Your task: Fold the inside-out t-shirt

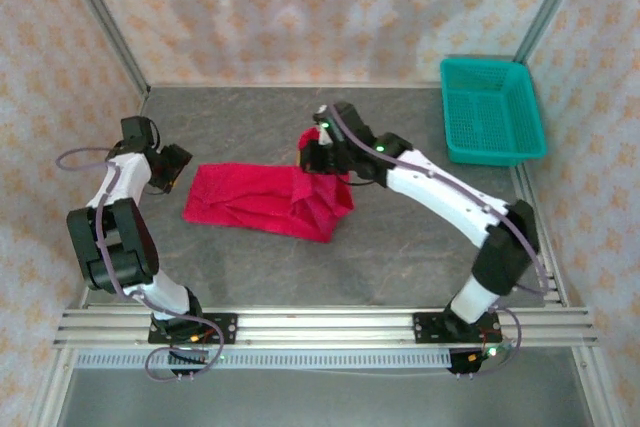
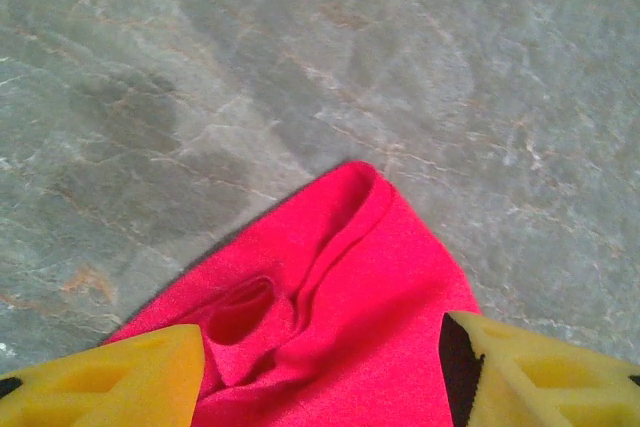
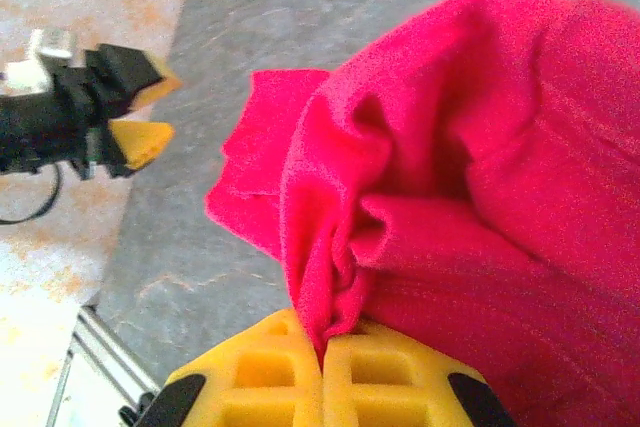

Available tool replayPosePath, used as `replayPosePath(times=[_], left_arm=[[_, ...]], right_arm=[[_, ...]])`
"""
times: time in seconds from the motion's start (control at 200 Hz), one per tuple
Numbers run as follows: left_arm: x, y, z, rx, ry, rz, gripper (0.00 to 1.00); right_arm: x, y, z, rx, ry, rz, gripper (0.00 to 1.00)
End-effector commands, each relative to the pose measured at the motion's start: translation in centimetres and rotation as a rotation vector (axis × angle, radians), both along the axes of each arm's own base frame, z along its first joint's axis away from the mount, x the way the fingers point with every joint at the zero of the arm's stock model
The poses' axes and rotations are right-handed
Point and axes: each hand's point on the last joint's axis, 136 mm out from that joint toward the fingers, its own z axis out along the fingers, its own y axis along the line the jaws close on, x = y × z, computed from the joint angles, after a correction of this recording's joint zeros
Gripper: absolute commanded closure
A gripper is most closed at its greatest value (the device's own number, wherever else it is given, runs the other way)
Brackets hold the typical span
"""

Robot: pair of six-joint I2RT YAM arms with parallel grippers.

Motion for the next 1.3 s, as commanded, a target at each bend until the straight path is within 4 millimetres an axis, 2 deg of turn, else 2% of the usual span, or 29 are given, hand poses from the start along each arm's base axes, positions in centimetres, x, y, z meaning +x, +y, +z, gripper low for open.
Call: replayPosePath(times=[0.0, 0.095, 0.215, 0.41, 0.52, 0.53, 0.545, 0.575, 0.61, 0.671, 0.766, 0.856, 0.951, 1.011, 1.076, 1.126, 1.181, 1.241, 1.296], left_arm=[[-1.6, 1.1, -2.2, -0.046, 0.058, 0.078, 0.35], [-2.4, 2.4, -2.4, -0.043, 0.066, 0.124, 0.35], [-3.3, 3.7, -2.9, -0.065, 0.069, 0.187, 0.35], [-3.8, 3.8, -4.1, -0.072, 0.079, 0.201, 0.37], [-4.3, 3.6, -5.1, -0.077, 0.091, 0.2, 0.38], [-4.3, 3.6, -5.1, -0.078, 0.09, 0.2, 0.38], [-4.4, 3.6, -5.2, -0.077, 0.092, 0.199, 0.38], [-4.5, 3.5, -5.3, -0.072, 0.096, 0.197, 0.38], [-4.7, 3.5, -5.3, -0.067, 0.098, 0.194, 0.37], [-5.0, 3.5, -4.8, -0.049, 0.093, 0.19, 0.38], [-5.5, 3.4, -2.7, 0.025, 0.068, 0.173, 0.37], [-5.3, 1.5, -0.3, 0.093, 0.04, 0.095, 0.36], [-5.3, -1.3, 1.9, 0.166, 0.032, -0.028, 0.36], [-5.7, -2.9, 2.8, 0.175, 0.02, -0.084, 0.36], [-5.7, -5.1, 3.5, 0.152, -0.028, -0.146, 0.36], [-5.7, -7.2, 3.7, 0.125, -0.069, -0.202, 0.37], [-5.5, -9.6, 3.8, 0.107, -0.099, -0.269, 0.37], [-5.7, -11.7, 3.3, 0.114, -0.084, -0.348, 0.37], [-6.2, -12.6, 2.5, 0.153, -0.033, -0.402, 0.36]], right_arm=[[0.1, 5.2, 1.1, 0.072, -0.014, 0.086, 1.0], [0.0, 9.2, 0.0, 0.085, 0.012, 0.153, 1.0], [-0.4, 13.9, -2.5, 0.088, 0.041, 0.234, 1.0], [0.9, 19.8, -7.4, 0.105, 0.093, 0.284, 1.0], [1.6, 22.9, -9.2, 0.186, 0.132, 0.282, 1.0], [1.7, 23.1, -9.3, 0.195, 0.138, 0.285, 0.97], [1.6, 23.4, -9.6, 0.205, 0.149, 0.291, 0.87], [1.7, 23.8, -9.5, 0.216, 0.162, 0.296, 0.62], [1.8, 23.7, -9.1, 0.208, 0.171, 0.293, 0.41], [1.3, 23.1, -7.5, 0.191, 0.168, 0.317, 0.26], [1.1, 20.5, -4.3, 0.134, 0.107, 0.31, 0.22], [1.8, 16.7, -2.5, 0.08, 0.04, 0.263, 0.22], [3.8, 11.8, -2.9, 0.043, 0.0, 0.172, 0.32], [5.2, 9.2, -4.3, 0.043, 0.024, 0.129, 0.47], [6.4, 7.1, -6.5, 0.04, 0.084, 0.102, 0.71], [7.0, 6.1, -8.3, 0.034, 0.132, 0.092, 0.84], [7.1, 5.5, -10.1, 0.028, 0.182, 0.086, 0.93], [6.8, 5.5, -11.5, 0.024, 0.212, 0.087, 0.95], [6.5, 5.4, -12.7, 0.033, 0.238, 0.077, 0.96]])
